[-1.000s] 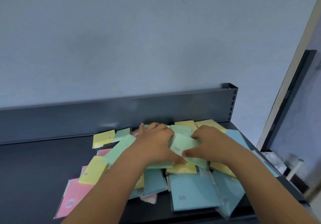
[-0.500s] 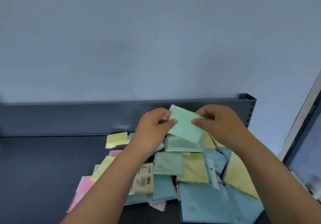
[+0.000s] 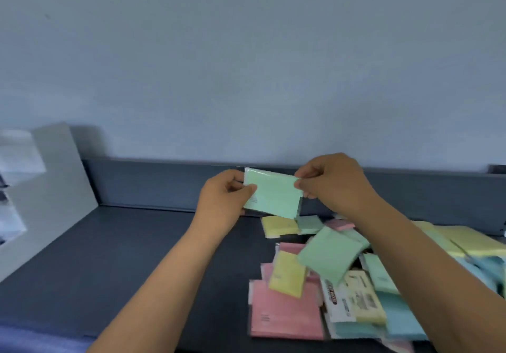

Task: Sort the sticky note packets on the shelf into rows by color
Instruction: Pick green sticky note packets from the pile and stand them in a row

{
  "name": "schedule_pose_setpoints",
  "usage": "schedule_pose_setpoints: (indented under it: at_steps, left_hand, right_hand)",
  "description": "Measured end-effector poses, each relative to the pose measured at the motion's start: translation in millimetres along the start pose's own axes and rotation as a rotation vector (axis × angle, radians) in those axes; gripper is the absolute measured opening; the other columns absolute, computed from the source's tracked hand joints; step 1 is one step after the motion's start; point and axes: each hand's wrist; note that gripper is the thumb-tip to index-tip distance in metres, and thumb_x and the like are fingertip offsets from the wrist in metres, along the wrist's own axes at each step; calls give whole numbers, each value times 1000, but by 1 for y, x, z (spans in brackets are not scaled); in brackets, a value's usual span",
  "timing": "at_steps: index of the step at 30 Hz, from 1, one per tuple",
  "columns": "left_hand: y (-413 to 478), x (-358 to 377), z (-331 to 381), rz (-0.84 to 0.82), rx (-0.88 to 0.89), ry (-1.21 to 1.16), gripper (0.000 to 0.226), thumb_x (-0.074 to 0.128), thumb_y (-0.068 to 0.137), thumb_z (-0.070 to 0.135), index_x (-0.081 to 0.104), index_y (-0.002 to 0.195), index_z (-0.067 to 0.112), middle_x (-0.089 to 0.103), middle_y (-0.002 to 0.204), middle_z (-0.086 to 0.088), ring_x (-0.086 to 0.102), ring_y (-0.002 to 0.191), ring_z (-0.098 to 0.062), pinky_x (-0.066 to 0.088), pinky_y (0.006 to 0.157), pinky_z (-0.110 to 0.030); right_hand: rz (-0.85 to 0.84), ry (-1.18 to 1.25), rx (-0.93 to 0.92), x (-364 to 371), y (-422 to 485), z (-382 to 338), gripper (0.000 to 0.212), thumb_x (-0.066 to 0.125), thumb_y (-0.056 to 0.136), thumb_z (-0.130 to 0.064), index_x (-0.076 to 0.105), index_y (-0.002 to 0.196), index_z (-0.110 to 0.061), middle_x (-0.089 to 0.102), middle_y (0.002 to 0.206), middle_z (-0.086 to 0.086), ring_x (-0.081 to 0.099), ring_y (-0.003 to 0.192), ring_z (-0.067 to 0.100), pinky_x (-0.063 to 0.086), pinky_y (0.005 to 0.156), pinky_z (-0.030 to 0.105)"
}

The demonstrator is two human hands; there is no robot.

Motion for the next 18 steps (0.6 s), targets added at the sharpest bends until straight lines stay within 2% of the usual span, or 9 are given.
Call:
schedule_pose_setpoints:
  at_steps: [3, 5, 7, 11, 16, 18]
  left_hand:
    - [19, -62, -28, 43, 5, 86, 14, 74, 89, 21, 69, 89, 8, 71, 92, -8, 64, 78, -24, 60, 76, -43]
    - [31, -102, -44, 60, -3, 102, 17, 75, 88, 23, 69, 85, 7, 70, 84, -8, 56, 70, -17, 53, 70, -37]
    - [41, -139, -58, 88, -23, 106, 13, 74, 89, 23, 72, 82, 12, 70, 76, -2, 56, 67, -17, 47, 67, -35]
    - [62, -204, -85, 134, -62, 135, 8, 73, 89, 22, 76, 82, 21, 76, 81, 4, 72, 85, -24, 58, 81, -44]
    - [84, -254, -121, 195, -163, 113, 10, 75, 86, 24, 75, 77, 21, 76, 79, 6, 70, 76, -19, 59, 80, -49]
    - [91, -265, -133, 241, -236, 41, 11, 75, 86, 20, 74, 76, 19, 75, 81, 1, 69, 78, -22, 59, 79, -49]
  right_hand:
    - [59, 98, 49, 59, 11, -35, 13, 82, 81, -10, 77, 82, -22, 78, 83, -1, 77, 81, 18, 61, 90, 39]
    - [75, 201, 108, 99, 17, -55, 17, 79, 80, -6, 77, 81, -22, 78, 85, 0, 78, 81, 19, 62, 90, 39]
    - [78, 319, 172, 139, 22, -71, 17, 78, 78, -3, 77, 79, -20, 79, 83, 2, 78, 80, 19, 63, 88, 40]
    - [75, 441, 245, 212, 30, -102, 17, 76, 78, 1, 78, 81, -16, 79, 82, 6, 79, 79, 21, 64, 86, 43]
    - [105, 510, 310, 279, 36, -131, 23, 68, 83, 5, 76, 78, -17, 78, 81, 8, 78, 80, 25, 63, 83, 49]
    - [92, 507, 321, 302, 39, -136, 19, 65, 83, 3, 76, 75, -10, 77, 82, 16, 75, 74, 21, 62, 83, 53]
Point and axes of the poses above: each hand's wrist, its own y-axis towards the middle knuckle, its own x-axis out of the palm, z = x × y
